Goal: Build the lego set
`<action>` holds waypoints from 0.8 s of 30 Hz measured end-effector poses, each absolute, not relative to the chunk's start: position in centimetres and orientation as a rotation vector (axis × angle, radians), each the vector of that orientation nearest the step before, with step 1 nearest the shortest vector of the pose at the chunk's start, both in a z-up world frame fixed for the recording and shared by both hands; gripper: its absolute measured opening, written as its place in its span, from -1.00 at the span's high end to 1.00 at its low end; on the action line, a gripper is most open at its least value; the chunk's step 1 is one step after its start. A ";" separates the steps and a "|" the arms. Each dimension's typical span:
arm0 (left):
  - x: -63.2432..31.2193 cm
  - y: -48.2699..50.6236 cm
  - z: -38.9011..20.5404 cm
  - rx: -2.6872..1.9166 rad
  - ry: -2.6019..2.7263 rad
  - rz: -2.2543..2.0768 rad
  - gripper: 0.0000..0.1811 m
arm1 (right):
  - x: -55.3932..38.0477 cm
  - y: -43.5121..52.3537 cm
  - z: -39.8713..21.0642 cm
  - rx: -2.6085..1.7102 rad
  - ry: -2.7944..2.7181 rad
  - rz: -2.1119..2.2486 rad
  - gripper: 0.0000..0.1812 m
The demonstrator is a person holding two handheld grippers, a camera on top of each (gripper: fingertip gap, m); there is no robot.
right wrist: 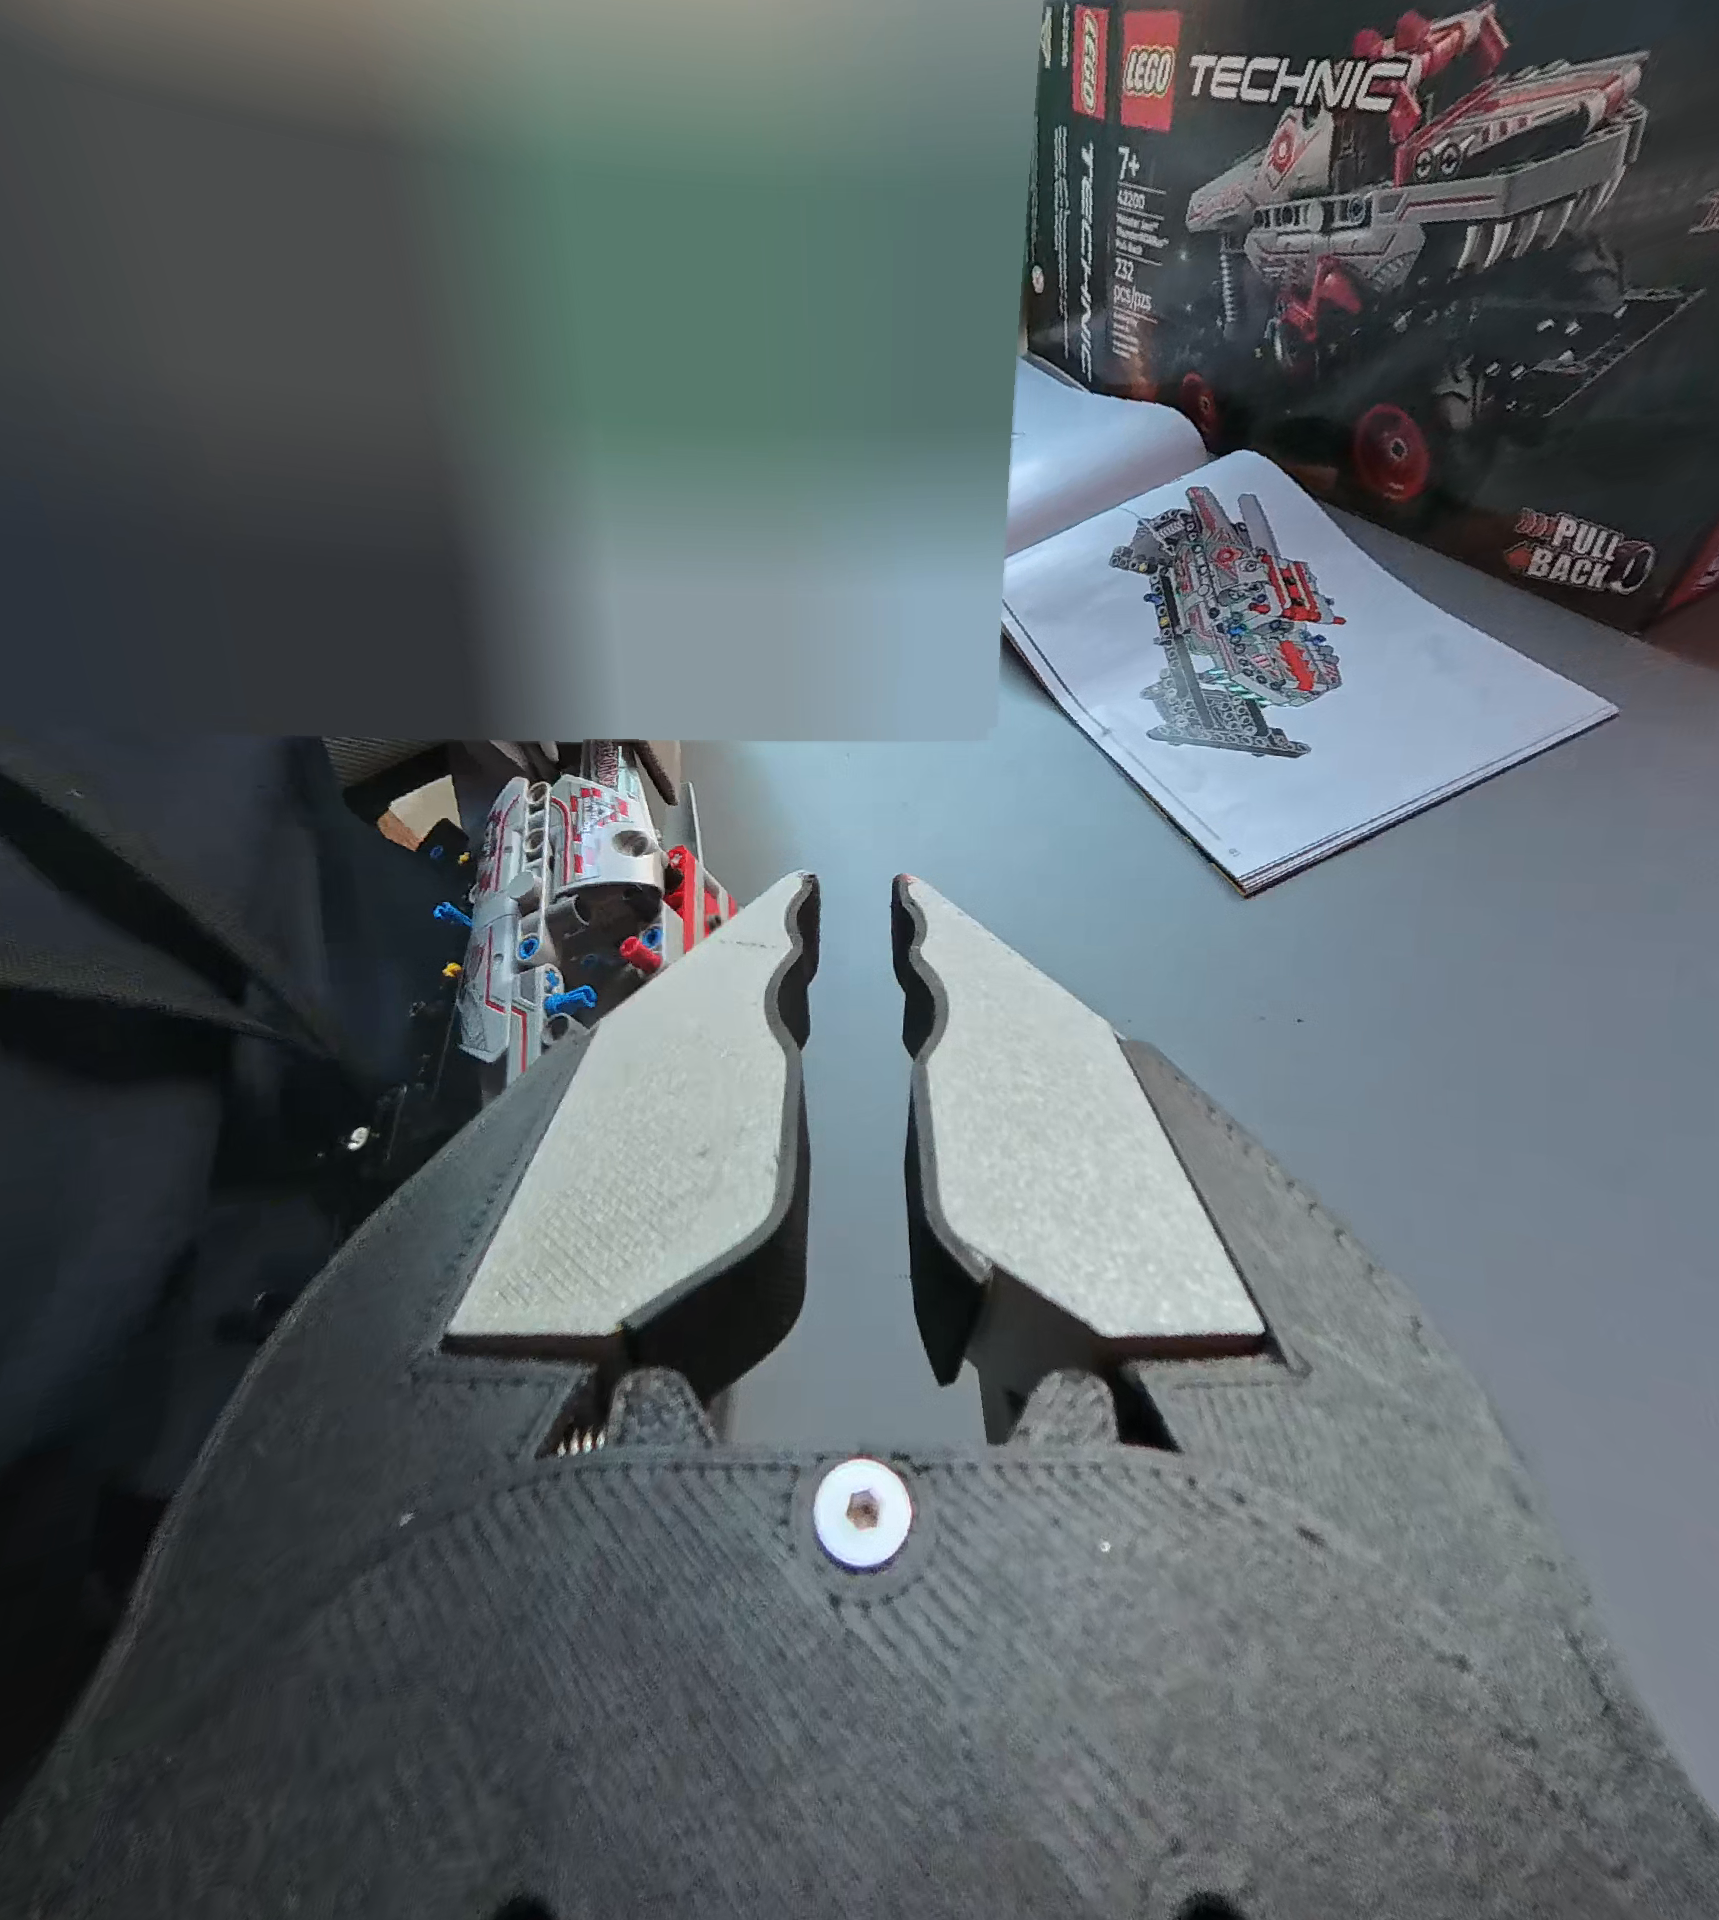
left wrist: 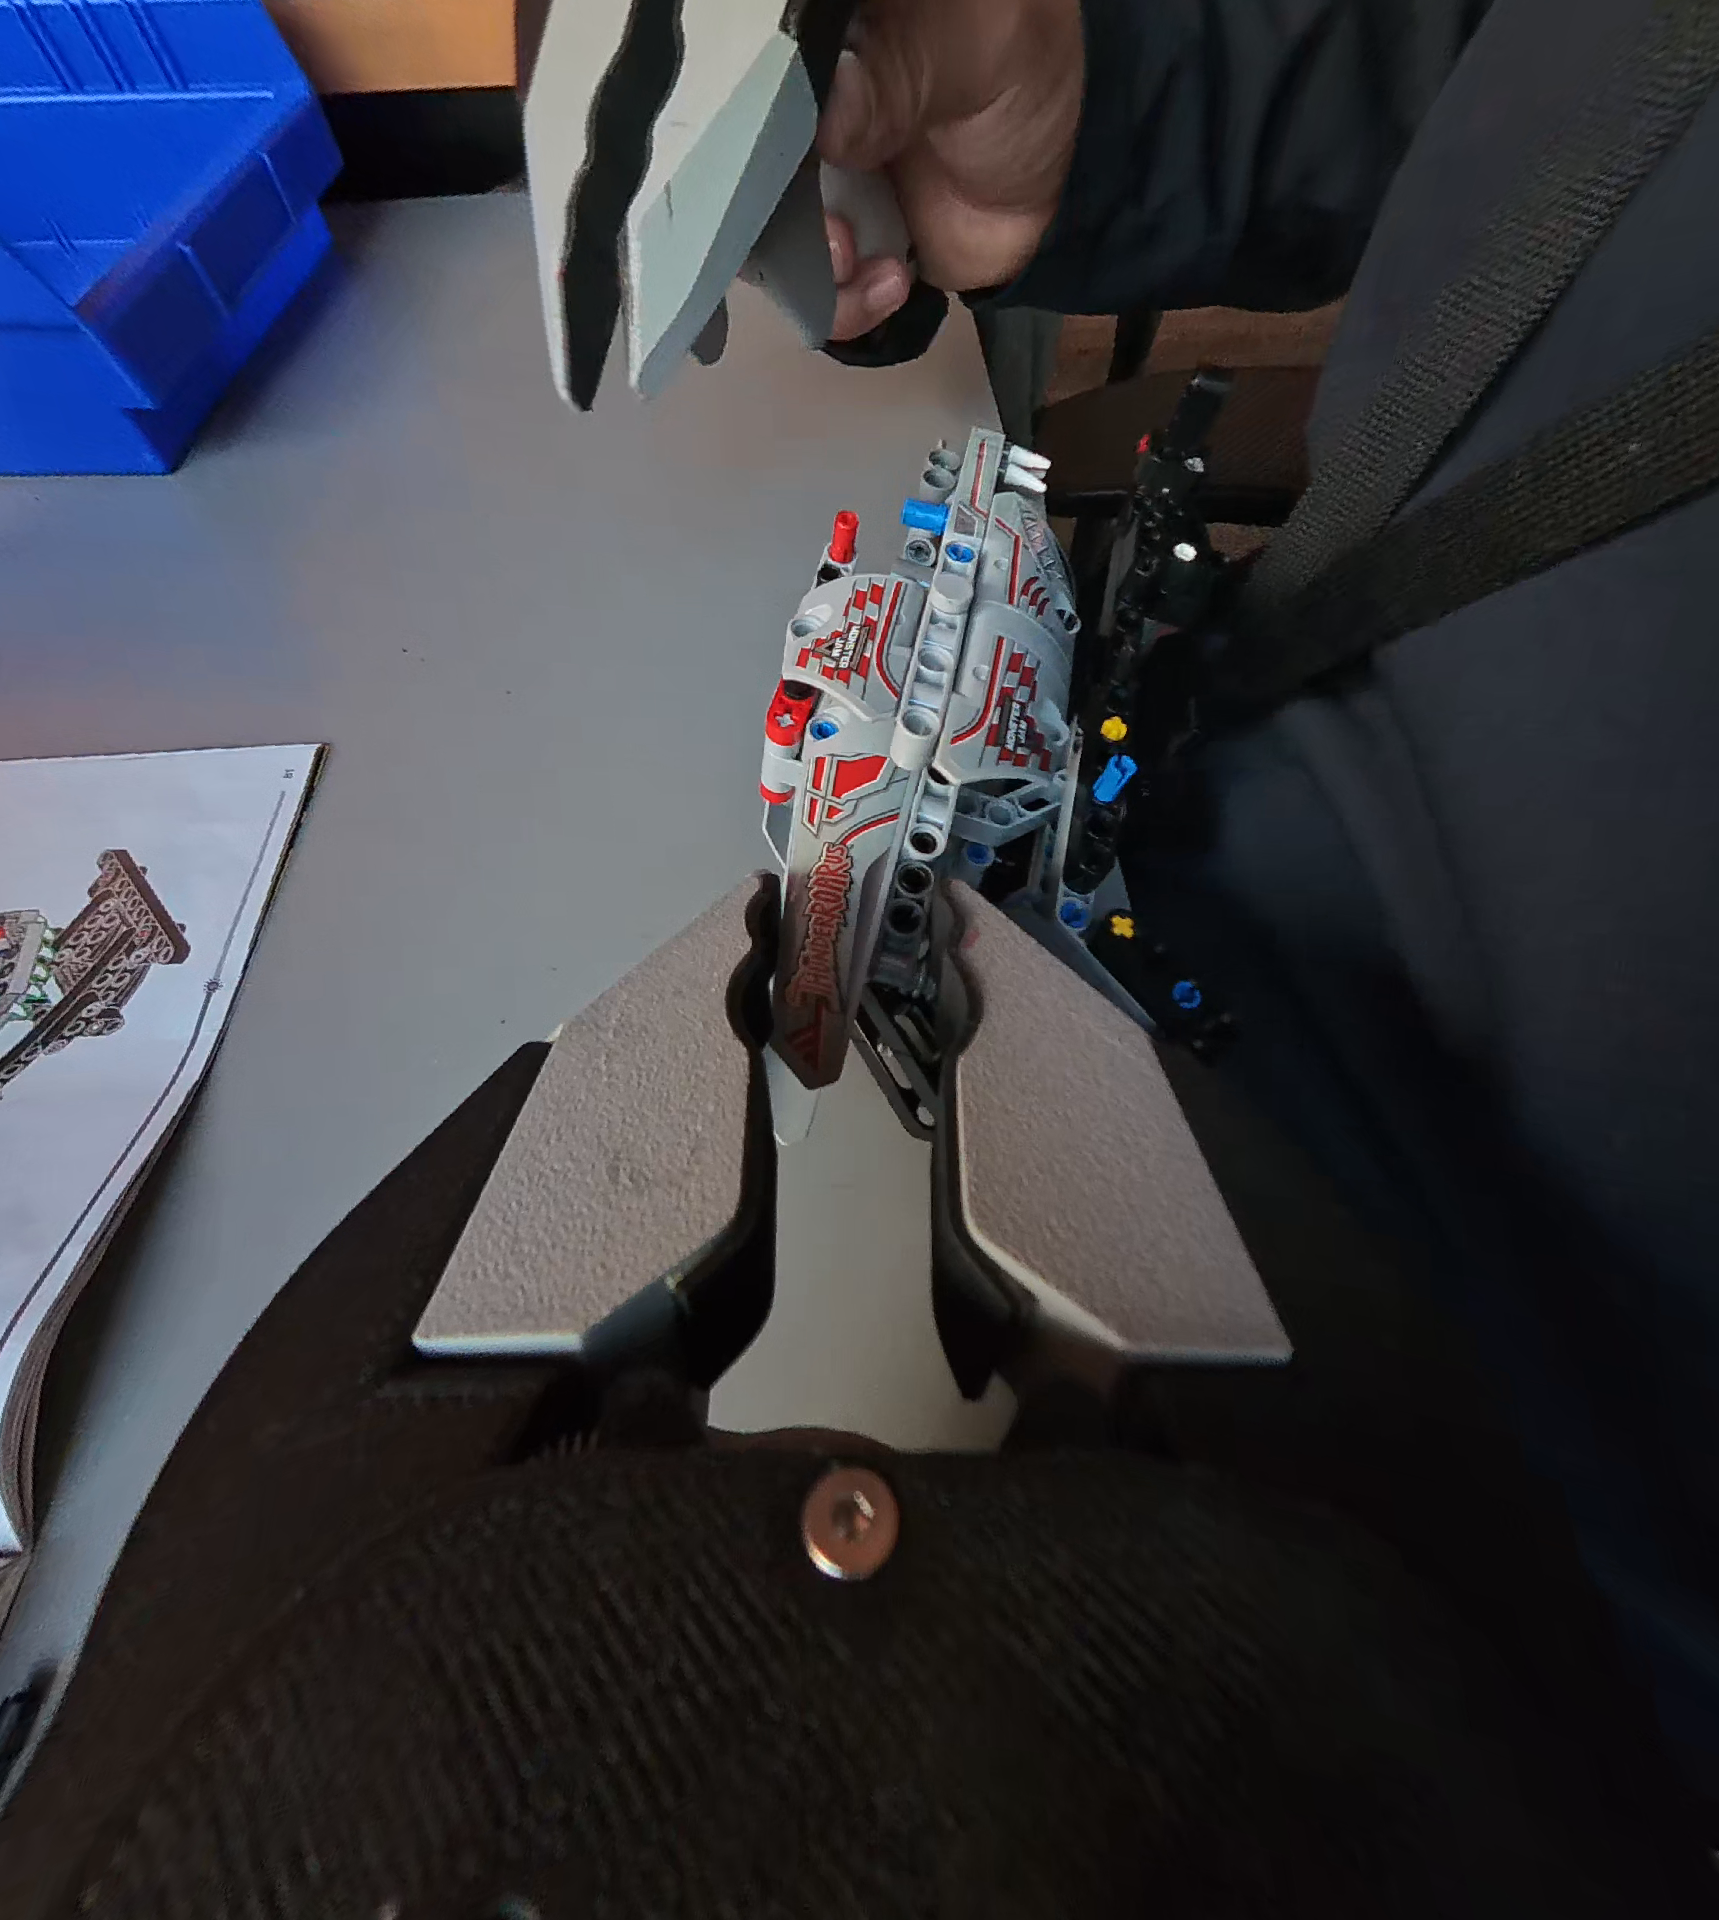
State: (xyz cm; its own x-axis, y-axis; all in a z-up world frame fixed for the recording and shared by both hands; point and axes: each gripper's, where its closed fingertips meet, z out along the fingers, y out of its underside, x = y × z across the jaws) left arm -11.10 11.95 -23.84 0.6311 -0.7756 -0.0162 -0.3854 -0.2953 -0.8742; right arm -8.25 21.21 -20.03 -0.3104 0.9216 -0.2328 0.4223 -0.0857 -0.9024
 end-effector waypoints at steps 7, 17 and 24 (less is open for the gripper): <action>-10.5 11.9 -23.6 -1.905 0.926 -0.475 0.72 | -7.9 20.3 -19.8 -1.434 -1.723 1.426 0.86; -10.1 11.1 -23.5 -1.895 0.873 -0.433 0.72 | -6.2 18.0 -19.9 -1.417 -1.736 1.494 0.73; -10.0 11.1 -23.6 -1.908 0.823 -0.449 0.72 | -3.4 16.3 -19.1 -1.430 -1.690 1.745 0.53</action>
